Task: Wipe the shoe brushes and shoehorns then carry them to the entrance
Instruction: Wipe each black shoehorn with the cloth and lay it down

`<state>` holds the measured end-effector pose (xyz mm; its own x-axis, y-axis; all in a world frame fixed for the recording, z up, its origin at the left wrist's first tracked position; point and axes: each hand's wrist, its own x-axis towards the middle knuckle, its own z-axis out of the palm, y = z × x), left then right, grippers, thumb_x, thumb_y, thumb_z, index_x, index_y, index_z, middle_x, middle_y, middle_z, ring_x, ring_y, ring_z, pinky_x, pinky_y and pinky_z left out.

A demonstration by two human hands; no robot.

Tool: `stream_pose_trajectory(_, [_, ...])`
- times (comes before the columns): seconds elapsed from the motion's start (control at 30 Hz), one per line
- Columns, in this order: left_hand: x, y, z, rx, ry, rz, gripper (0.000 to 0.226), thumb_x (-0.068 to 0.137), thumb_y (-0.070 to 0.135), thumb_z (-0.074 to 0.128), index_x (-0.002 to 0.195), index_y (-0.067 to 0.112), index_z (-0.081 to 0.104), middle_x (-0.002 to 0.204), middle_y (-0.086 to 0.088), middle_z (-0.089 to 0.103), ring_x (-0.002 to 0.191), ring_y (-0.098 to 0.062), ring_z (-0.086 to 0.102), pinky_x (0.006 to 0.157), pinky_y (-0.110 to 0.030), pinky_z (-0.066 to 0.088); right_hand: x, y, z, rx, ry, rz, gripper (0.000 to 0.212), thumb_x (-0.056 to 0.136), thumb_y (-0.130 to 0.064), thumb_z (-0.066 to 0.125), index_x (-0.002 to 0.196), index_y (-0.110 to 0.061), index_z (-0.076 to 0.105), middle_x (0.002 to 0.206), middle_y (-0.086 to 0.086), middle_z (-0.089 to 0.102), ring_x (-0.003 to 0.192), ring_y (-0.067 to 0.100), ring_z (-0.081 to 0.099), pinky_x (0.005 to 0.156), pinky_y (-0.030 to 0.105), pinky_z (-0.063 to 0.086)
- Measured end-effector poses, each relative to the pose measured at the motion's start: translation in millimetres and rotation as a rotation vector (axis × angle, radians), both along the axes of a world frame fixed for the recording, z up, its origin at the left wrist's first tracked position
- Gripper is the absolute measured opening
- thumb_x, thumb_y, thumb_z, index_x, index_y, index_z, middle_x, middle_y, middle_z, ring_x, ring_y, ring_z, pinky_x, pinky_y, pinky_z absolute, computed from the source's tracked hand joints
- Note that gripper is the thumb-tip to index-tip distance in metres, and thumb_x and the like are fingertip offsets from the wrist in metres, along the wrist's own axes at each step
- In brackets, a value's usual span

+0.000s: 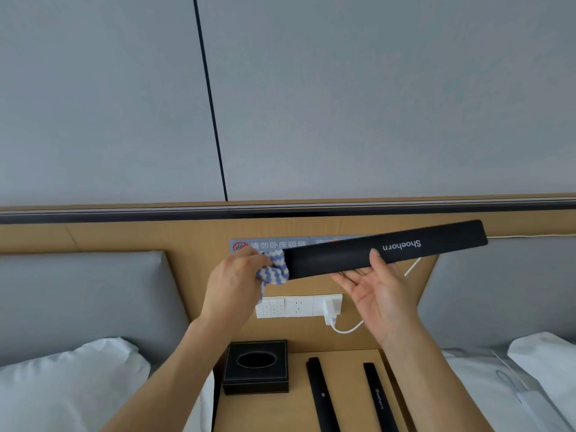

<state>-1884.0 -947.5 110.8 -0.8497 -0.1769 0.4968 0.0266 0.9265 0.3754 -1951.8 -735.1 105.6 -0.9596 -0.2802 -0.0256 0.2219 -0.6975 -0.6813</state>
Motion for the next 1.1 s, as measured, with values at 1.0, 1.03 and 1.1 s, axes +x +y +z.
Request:
stream_pose_trajectory(1.0, [-4,40,28,0.644,-0.004,-0.226,0.024,0.081,0.013,0.076,0.083,0.037,0.070,0.078,0.015,0.072,0.073,-0.001,0.069,0.062,-0.015,0.053,4,-7,4,0.873,0.604,0.071,0.038,0.086,-0.024,0.077,0.117,-0.038,0.061,0.100,-0.004,0.076,0.092,0.013,0.074,0.084,0.043,0.061])
stream_pose_trajectory(1.03, [-4,39,27,0.681,-0.011,-0.217,0.022,0.081,0.015,0.077,0.083,0.035,0.070,0.079,0.014,0.073,0.074,-0.002,0.069,0.063,-0.016,0.055,4,-7,3,0.888,0.587,0.043,0.036,0.083,-0.028,0.079,0.114,-0.035,0.062,0.096,-0.002,0.075,0.088,0.013,0.074,0.081,0.042,0.062])
stream_pose_trajectory(1.1, [-4,38,25,0.747,-0.021,-0.197,0.018,0.081,0.015,0.077,0.086,0.031,0.071,0.079,0.012,0.074,0.074,-0.003,0.071,0.062,-0.016,0.055,6,-7,3,0.865,0.543,0.054,0.035,0.080,-0.031,0.080,0.110,-0.027,0.062,0.091,0.002,0.075,0.085,0.016,0.075,0.075,0.040,0.063])
